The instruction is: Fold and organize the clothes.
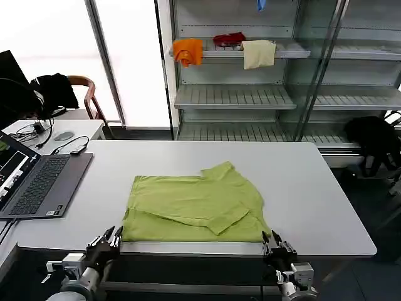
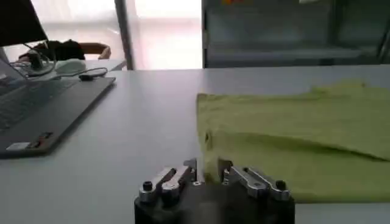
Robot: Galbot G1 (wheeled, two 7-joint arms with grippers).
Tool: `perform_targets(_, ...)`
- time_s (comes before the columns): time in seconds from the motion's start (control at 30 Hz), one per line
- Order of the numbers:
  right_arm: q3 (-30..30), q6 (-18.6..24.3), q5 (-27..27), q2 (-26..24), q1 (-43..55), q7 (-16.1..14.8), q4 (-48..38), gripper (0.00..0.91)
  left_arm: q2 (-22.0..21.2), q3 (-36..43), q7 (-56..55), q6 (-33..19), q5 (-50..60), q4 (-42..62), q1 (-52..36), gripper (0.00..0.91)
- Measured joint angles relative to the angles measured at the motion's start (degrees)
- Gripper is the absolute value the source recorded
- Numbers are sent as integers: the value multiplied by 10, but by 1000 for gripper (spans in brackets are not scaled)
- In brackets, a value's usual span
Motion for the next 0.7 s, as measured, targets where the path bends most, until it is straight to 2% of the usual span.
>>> perform_targets(0.3,-19,-10,28,-2,145,-2,-81,907,11,3,34,4,-1,38,-95,907)
perform_targets(0.7,-35,-11,36,38,382,-16,-333,907,35,59,84,6,10,211,-290,907)
